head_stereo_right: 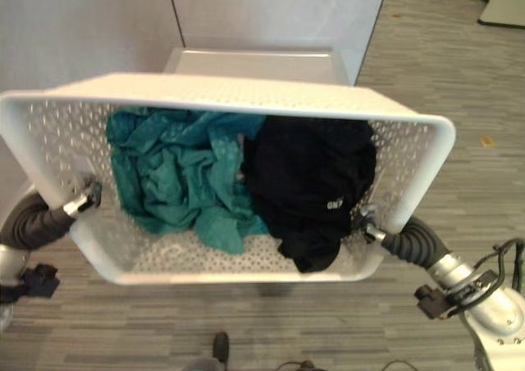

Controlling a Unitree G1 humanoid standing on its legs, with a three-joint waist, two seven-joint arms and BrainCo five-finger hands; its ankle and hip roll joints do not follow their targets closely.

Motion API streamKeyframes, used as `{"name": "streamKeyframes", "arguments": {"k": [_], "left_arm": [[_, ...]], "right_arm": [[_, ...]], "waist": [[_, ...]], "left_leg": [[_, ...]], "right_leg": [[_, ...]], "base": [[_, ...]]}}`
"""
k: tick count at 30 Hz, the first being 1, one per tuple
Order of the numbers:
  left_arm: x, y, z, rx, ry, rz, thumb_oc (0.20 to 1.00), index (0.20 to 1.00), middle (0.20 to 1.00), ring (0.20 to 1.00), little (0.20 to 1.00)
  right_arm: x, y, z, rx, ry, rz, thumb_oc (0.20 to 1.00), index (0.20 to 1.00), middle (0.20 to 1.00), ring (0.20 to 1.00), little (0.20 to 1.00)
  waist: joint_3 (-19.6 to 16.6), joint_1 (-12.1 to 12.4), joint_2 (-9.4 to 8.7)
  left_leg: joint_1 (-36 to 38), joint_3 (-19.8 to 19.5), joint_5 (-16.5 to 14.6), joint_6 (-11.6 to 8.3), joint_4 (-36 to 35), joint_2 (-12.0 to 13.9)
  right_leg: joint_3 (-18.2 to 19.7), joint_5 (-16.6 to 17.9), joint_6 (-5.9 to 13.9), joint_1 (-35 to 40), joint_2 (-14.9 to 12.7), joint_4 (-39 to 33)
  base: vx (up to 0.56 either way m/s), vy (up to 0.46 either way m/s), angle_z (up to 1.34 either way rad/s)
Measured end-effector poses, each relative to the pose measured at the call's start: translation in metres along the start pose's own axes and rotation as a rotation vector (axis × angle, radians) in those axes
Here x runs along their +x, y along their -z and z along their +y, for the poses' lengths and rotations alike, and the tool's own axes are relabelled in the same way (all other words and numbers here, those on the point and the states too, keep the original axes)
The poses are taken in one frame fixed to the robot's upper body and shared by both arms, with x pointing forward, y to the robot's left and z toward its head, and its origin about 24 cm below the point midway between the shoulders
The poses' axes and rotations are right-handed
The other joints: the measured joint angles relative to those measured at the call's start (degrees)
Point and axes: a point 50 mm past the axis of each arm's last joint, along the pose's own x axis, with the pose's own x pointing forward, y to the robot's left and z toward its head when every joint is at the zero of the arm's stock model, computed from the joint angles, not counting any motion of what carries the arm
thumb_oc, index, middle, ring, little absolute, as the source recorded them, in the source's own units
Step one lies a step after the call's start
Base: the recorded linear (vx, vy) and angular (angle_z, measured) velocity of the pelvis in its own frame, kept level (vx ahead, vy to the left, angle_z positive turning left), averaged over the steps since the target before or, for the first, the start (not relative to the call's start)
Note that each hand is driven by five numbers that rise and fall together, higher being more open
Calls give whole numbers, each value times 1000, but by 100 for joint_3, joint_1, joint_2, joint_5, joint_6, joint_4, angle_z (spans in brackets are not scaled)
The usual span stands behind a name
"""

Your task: Grab the laundry basket,head to the washer,open it,put in the laundry and shut it.

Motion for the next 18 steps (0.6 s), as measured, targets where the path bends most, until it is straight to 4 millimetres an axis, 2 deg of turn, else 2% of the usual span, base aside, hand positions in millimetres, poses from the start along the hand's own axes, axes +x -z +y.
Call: {"name": "streamKeyframes", "arguments": {"k": [1,3,4,6,7,9,10,13,14,17,18], "left_arm": [[6,1,2,1,0,-6,200,200,200,200,200],[32,2,-4,-40,10,-52,200,200,200,200,200],[56,4,-13,-96,41,-67,200,200,200,200,200],[82,11,-19,-123,78,-55,200,200,200,200,200],[128,29,-39,-176,181,36,200,200,200,200,200],[151,40,-45,-173,240,119,200,200,200,200,200],[169,45,-50,-159,291,182,200,200,200,200,200],[191,41,-67,-212,323,241,200,200,200,200,200],[199,49,-73,-201,316,307,200,200,200,200,200],[221,48,-62,-221,245,386,200,200,200,200,200],[222,47,-62,-227,246,378,200,200,200,200,200]], "right_arm": [[1,0,-4,-8,-3,5,200,200,200,200,200],[12,-3,-27,-45,29,8,200,200,200,200,200],[25,-3,-47,-79,62,19,200,200,200,200,200],[42,-2,-64,-100,90,34,200,200,200,200,200],[80,16,-76,-68,108,118,200,200,200,200,200],[101,21,-81,-70,107,175,200,200,200,200,200],[118,28,-83,-82,87,242,200,200,200,200,200],[140,39,-84,-26,105,330,200,200,200,200,200],[156,40,-90,-41,146,376,200,200,200,200,200],[181,16,-109,-64,207,405,200,200,200,200,200],[181,15,-110,-67,210,397,200,200,200,200,200]], "waist": [[-31,-2,15],[-152,-4,46],[-262,-25,41],[-352,-76,14],[-520,-97,-21],[-522,-148,-3],[-519,-198,10],[-507,-203,35],[-508,-225,48],[-477,-299,56],[-467,-317,39]], "left_leg": [[-8,-15,3,-1,0,-2],[4,-33,14,0,0,-16],[13,-37,45,-21,0,-15],[13,-36,60,-35,1,-5],[3,-37,90,-56,0,17],[-29,-34,118,-76,0,32],[-109,-43,160,-72,2,36],[-228,-74,209,-96,2,54],[-277,-117,216,-104,2,61],[-488,-192,262,-117,2,91],[-500,-194,261,-117,2,92]], "right_leg": [[-16,0,0,-4,1,0],[-32,-1,-2,23,-7,0],[-32,1,-3,36,-5,-1],[-29,5,-7,13,5,-1],[-27,11,-6,-4,30,-2],[-20,16,-10,-36,41,-5],[-28,40,-19,-104,53,-2],[-58,90,-22,-205,86,1],[-101,95,-30,-236,98,1],[-179,105,-46,-380,144,2],[-186,105,-46,-393,145,2]], "base": [[21,-8,13],[15,-6,6],[0,0,0],[16,3,0],[23,10,-5],[10,3,-4],[-5,2,3],[-6,1,7],[-12,6,10],[16,15,18],[30,22,1]]}}
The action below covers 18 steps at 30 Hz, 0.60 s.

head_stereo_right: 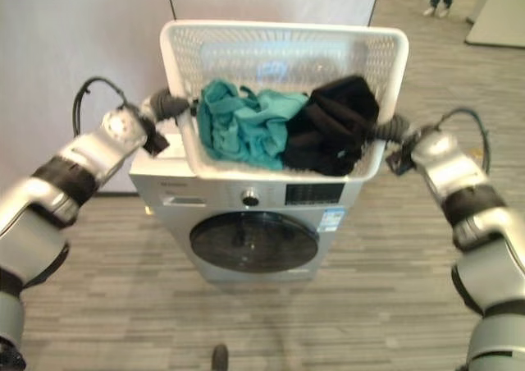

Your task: Grab the laundry basket,head to the washer,open it,put in the laundry and shut it.

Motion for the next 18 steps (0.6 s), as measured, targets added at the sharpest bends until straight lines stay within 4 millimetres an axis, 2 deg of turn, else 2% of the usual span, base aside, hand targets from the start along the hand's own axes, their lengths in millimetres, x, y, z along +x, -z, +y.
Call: {"name": "streamKeyframes", "arguments": {"k": [2,5,6,7,8,10,12,18], "left_arm": [[4,-2,7,13,-32,23,200,200,200,200,200],[6,-6,18,63,-46,53,200,200,200,200,200],[7,-7,18,77,-43,59,398,398,398,398,398],[9,-12,19,85,-47,62,398,398,398,398,398],[10,-15,20,100,-47,65,1000,1000,1000,1000,1000],[10,-10,22,120,-47,101,1000,1000,1000,1000,1000],[9,-3,26,245,-56,162,1000,1000,1000,1000,1000],[11,-9,25,301,-67,159,1000,1000,1000,1000,1000]], "right_arm": [[11,-5,8,9,-7,27,200,200,200,200,200],[16,-12,8,47,-6,38,200,200,200,200,200],[18,-11,8,75,-6,57,699,699,699,699,699],[19,-12,8,89,-4,73,699,699,699,699,699],[18,-11,6,96,-4,83,1000,1000,1000,1000,1000],[19,-14,5,84,-21,88,1000,1000,1000,1000,1000],[18,-20,3,60,-31,93,1000,1000,1000,1000,1000],[17,-14,0,64,-19,144,1000,1000,1000,1000,1000]], "waist": [[24,-3,-40],[55,-3,-71],[64,5,-90],[74,6,-107],[78,15,-119],[71,11,-134],[69,9,-136],[30,143,-196]], "left_leg": [[11,6,-1,0,0,-1],[-30,17,-3,-1,-1,1],[-28,25,-5,-2,-1,9],[-34,24,-5,-2,-1,13],[-42,21,-4,-2,-1,18],[-40,26,-4,-1,-1,25],[-37,42,-4,-2,-1,37],[-29,73,-4,-1,-1,36]], "right_leg": [[-3,0,0,10,-2,0],[7,-1,-2,-44,-6,-1],[13,-5,-7,-47,-3,-1],[13,-10,-16,-51,4,-1],[13,-8,-19,-55,11,-1],[20,-4,-25,-61,15,-2],[32,10,-44,-68,24,-2],[45,14,-49,-66,14,0]], "base": [[0,0,0],[45,30,-4],[52,27,0],[43,13,0],[51,13,0],[56,21,-3],[56,24,-4],[46,13,-1]]}}
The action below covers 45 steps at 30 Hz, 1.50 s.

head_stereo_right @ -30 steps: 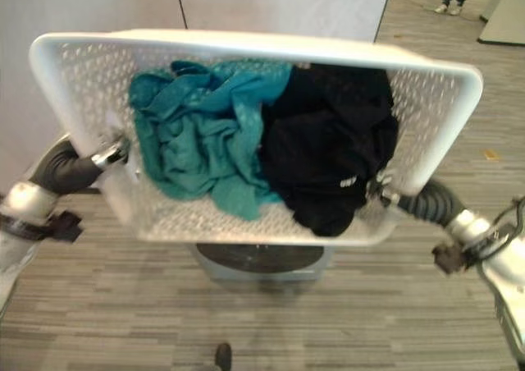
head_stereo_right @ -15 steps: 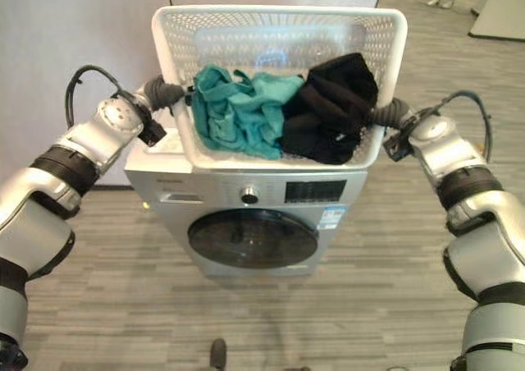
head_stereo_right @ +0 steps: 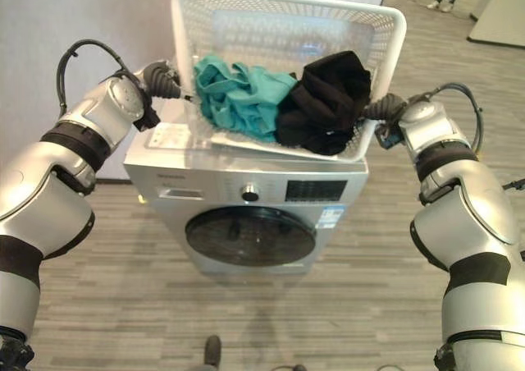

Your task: Grab the laundry basket,head to the washer,open it,put in the laundry and shut it.

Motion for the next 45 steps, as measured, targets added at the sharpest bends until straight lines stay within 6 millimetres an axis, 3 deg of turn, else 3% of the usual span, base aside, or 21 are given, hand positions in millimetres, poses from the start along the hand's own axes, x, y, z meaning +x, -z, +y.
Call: {"name": "streamKeyframes", "arguments": {"k": [5,10,15,16,17,18,20,21,22,27,29,30,32,38,41,42,45], "left_arm": [[0,0,1,12,-4,0,1000,1000,1000,1000,1000],[0,-2,2,12,-12,-8,1000,1000,1000,1000,1000],[0,-4,2,13,-15,-24,1000,1000,1000,1000,1000],[0,-5,2,13,-15,-25,1000,1000,1000,1000,1000],[0,-5,2,13,-15,-25,1000,1000,1000,1000,1000],[0,-5,2,13,-15,-25,1000,1000,1000,1000,1000],[0,-5,3,12,-15,-26,1000,1000,1000,1000,1000],[0,-5,3,12,-15,-26,1000,1000,1000,1000,1000],[0,-5,2,12,-15,-27,1000,1000,1000,1000,1000],[0,-5,2,12,-16,-27,1000,1000,1000,1000,1000],[0,-5,2,12,-16,-28,1000,1000,1000,1000,1000],[0,-5,3,11,-20,-29,1000,1000,1000,1000,1000],[0,-5,3,11,-30,-29,1000,1000,1000,1000,1000],[0,-4,0,-2,-35,-30,1000,1000,1000,1000,1000],[1,-4,-2,-6,-33,-29,1000,1000,1000,1000,1000],[1,-3,-5,-12,-30,-27,1000,1000,1000,1000,1000],[2,-4,-12,-52,-16,-34,1000,1000,1000,1000,1000]], "right_arm": [[-3,-2,-9,-29,32,22,1000,1000,1000,1000,1000],[-13,-17,-32,-25,112,-10,1000,1000,1000,1000,1000],[-14,-21,-32,-24,116,-26,1000,1000,1000,1000,1000],[-14,-21,-32,-24,116,-26,934,934,934,934,934],[-14,-21,-32,-25,115,-26,934,934,934,934,934],[-14,-21,-32,-25,114,-26,586,586,586,586,586],[-13,-20,-30,-27,107,-24,702,702,702,702,702],[-13,-20,-30,-27,106,-24,865,865,865,865,865],[-13,-20,-30,-27,105,-24,909,909,909,909,909],[-13,-19,-30,-27,104,-24,934,934,934,934,934],[-12,-18,-29,-27,102,-21,912,912,912,912,912],[-12,-16,-28,-27,100,-17,802,802,802,802,802],[-11,-15,-28,-27,99,-15,730,730,730,730,730],[-10,-14,-25,-28,92,-11,856,856,856,856,856],[-8,-11,-21,-22,85,-7,762,762,762,762,762],[-7,-8,-19,-21,88,0,617,617,617,617,617],[-6,-7,-20,-20,114,0,570,570,570,570,570]], "waist": [[-22,7,-34],[-30,-14,-45],[-60,-15,-87],[-60,-13,-87],[-61,-7,-87],[-61,-6,-87],[-65,-2,-88],[-65,-3,-86],[-66,-3,-85],[-69,0,-84],[-70,2,-81],[-79,1,-66],[-96,4,-46],[-139,9,24],[-141,16,27],[-142,16,28],[-149,19,35]], "left_leg": [[15,13,-6,7,0,-1],[37,55,-6,8,-1,7],[73,92,-6,8,-1,31],[81,95,-6,8,-1,31],[88,98,-6,8,-1,31],[93,99,-6,8,-1,33],[95,96,-6,8,-1,36],[95,94,-6,9,-1,35],[95,92,-6,9,-1,35],[90,84,-6,9,-1,34],[84,80,-6,9,-1,34],[65,71,-5,9,-1,32],[39,53,-5,9,-1,29],[-14,-67,5,0,-1,19],[-25,-74,9,-3,-1,20],[-31,-77,9,-3,-1,20],[-82,-83,27,-2,-1,21]], "right_leg": [[2,0,-1,11,-5,0],[28,6,-8,12,-4,0],[79,14,-19,15,11,-1],[85,15,-21,19,10,-1],[91,18,-24,21,10,-1],[92,18,-25,24,10,-1],[95,19,-26,27,14,-2],[95,20,-27,27,14,-2],[95,20,-27,26,14,-2],[91,20,-28,25,14,-2],[84,20,-28,24,15,-2],[68,20,-28,16,15,-3],[41,20,-28,8,16,-2],[-50,12,-41,6,25,-2],[-57,9,-44,2,29,-2],[-59,9,-44,-5,31,-3],[-63,9,-44,-52,33,-3]], "base": [[40,3,-1],[17,0,-4],[16,3,-5],[0,0,0],[0,0,0],[0,0,0],[0,0,0],[0,0,0],[0,0,0],[0,0,0],[-1,8,2],[-1,12,4],[-1,8,7],[0,14,7],[0,0,0],[0,0,0],[0,0,0]]}}
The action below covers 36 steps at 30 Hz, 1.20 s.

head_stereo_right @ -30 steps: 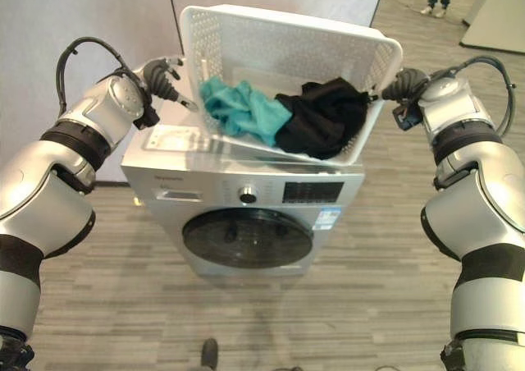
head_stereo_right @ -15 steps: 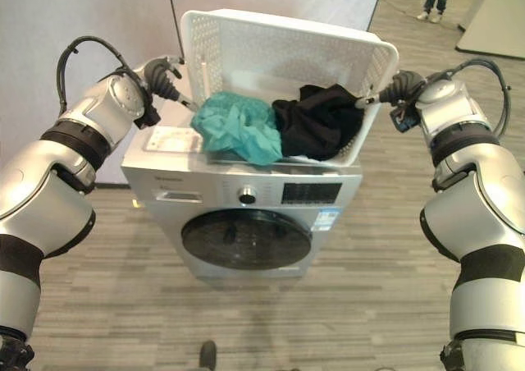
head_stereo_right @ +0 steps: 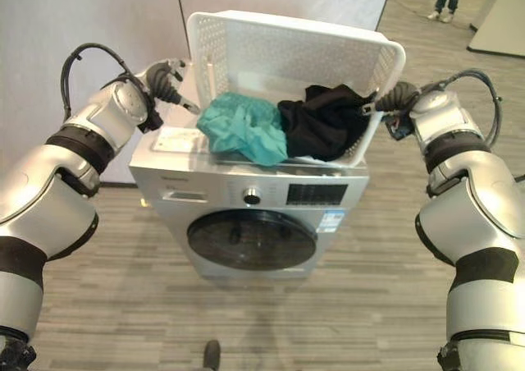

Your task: Grab the laundry basket,head to the washer,open it,put in the laundry and shut it.

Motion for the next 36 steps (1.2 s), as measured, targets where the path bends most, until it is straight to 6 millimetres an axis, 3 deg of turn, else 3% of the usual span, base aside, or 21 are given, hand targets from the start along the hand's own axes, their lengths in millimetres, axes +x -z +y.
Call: {"name": "streamKeyframes", "arguments": {"k": [3,4,5,6,7,8,13,27,28,29,30,36], "left_arm": [[1,-2,-10,-9,20,-4,1000,1000,1000,1000,1000],[1,-2,-10,-10,18,-5,1000,1000,1000,1000,1000],[1,-2,-11,-11,18,-6,1000,1000,1000,1000,1000],[1,-2,-13,-18,16,-7,1000,1000,1000,1000,1000],[1,-3,-14,-37,14,-10,1000,1000,1000,1000,1000],[2,-5,-17,-47,20,-17,1000,1000,1000,1000,1000],[2,-9,-18,-121,-1,-26,1000,1000,1000,1000,1000],[2,-6,-19,-107,-15,-18,1000,1000,1000,1000,1000],[2,-5,-19,-106,-17,-16,683,683,683,683,683],[2,-4,-18,-105,-19,-15,583,583,583,583,583],[2,-4,-17,-105,-21,-18,206,206,206,206,206],[0,1,-9,-63,-45,-26,200,200,200,200,200]], "right_arm": [[0,0,0,1,0,-3,542,542,542,542,542],[0,0,2,1,-4,-4,432,432,432,432,432],[1,0,3,1,-7,-2,416,416,416,416,416],[1,1,4,2,-9,0,357,357,357,357,357],[1,2,3,6,-3,-2,247,247,247,247,247],[1,2,2,7,14,0,200,200,200,200,200],[1,0,0,5,39,-17,200,200,200,200,200],[-2,-2,-1,-4,-26,-24,200,200,200,200,200],[-3,-2,-1,-6,-42,-29,200,200,200,200,200],[-3,-2,0,-8,-50,-28,200,200,200,200,200],[-3,-2,0,-2,-60,-29,200,200,200,200,200],[-3,0,0,16,-63,-25,200,200,200,200,200]], "waist": [[-2,-2,2],[-3,-6,4],[-20,-6,14],[-73,-8,29],[-88,-20,40],[-89,-27,41],[-98,-23,40],[-124,-36,-23],[-111,-35,-47],[-116,-36,-64],[-122,-37,-72],[-122,-30,-72]], "left_leg": [[-27,-1,0,-1,0,5],[-47,-5,3,-5,0,9],[-85,-11,9,-11,0,10],[-159,-16,24,-8,0,10],[-210,-79,41,-5,0,8],[-248,-129,55,-3,0,6],[-373,-151,77,-16,1,21],[-267,-144,79,-19,0,26],[-213,-139,79,-19,0,25],[-188,-136,78,-19,0,27],[-180,-136,78,-19,0,30],[-160,-142,80,-22,0,26]], "right_leg": [[2,0,0,-29,6,0],[-1,-1,-1,-46,10,0],[-8,-1,-2,-77,19,1],[-26,-1,-2,-141,23,1],[-74,2,-4,-171,24,0],[-130,2,-7,-178,35,1],[-167,3,-15,-277,62,1],[-170,8,-17,-171,66,2],[-169,8,-17,-124,64,1],[-165,6,-17,-107,64,0],[-164,6,-17,-98,66,0],[-167,8,-16,-71,63,0]], "base": [[-15,0,0],[-34,-1,2],[-50,2,5],[-37,6,11],[-75,-3,18],[-55,-6,18],[-24,-3,5],[2,-2,0],[0,0,0],[0,0,0],[0,0,0],[0,0,0]]}}
